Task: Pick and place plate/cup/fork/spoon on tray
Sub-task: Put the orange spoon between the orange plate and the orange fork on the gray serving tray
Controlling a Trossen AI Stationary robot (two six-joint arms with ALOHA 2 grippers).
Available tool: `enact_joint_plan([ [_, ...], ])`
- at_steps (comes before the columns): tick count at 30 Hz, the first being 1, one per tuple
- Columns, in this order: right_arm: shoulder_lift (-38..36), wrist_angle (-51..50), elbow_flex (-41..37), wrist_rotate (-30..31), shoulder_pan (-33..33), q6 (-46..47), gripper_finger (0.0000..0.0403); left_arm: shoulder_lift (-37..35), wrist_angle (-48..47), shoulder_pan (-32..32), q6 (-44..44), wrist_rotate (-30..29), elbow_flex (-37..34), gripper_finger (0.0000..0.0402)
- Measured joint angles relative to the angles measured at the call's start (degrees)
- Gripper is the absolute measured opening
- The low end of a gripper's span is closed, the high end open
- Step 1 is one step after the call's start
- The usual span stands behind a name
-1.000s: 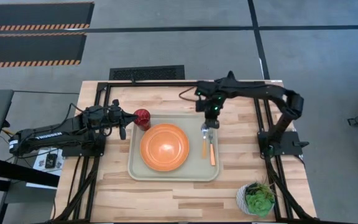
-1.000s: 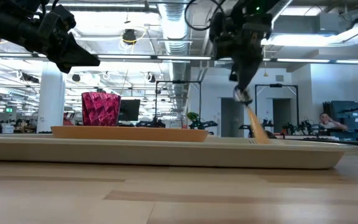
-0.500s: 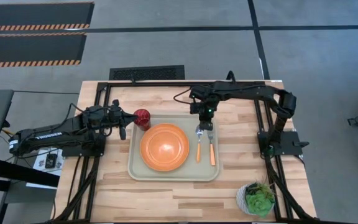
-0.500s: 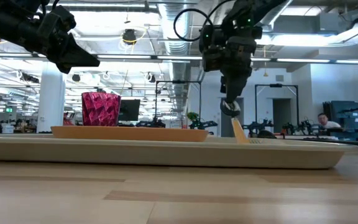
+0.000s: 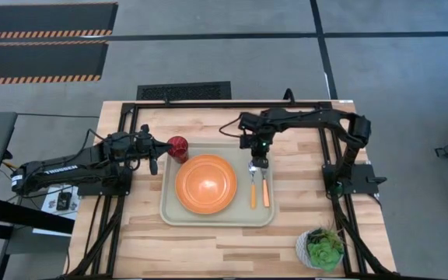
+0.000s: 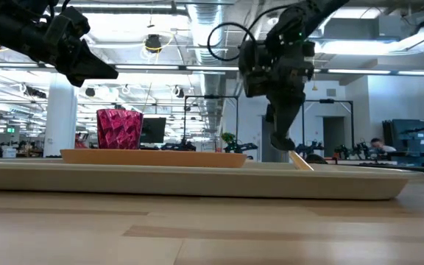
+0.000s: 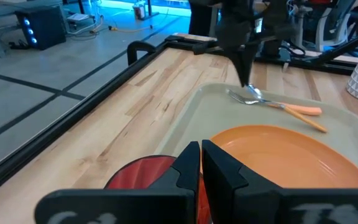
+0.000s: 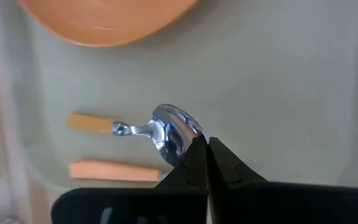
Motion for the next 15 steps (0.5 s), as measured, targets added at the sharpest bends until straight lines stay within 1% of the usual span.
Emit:
enact_joint_plan([
  [7, 0.0, 5.12, -1.42, 0.96, -1.03, -1.33, 0.0004, -0.01, 0.02, 0.0, -0.06, 0.0, 0.0, 0.0006],
  [12, 0.0, 6.22, -1.42, 0.95, -1.79, -1.29, 0.0004, -0.02, 0.02, 0.0, -0.1, 0.0, 0.0, 0.0006],
  [15, 1.53, 6.94, -1.34, 0.99, -1.75, -0.91, 0.0004, -0.02, 0.02, 0.02, -0.12, 0.0, 0.0, 0.0006],
])
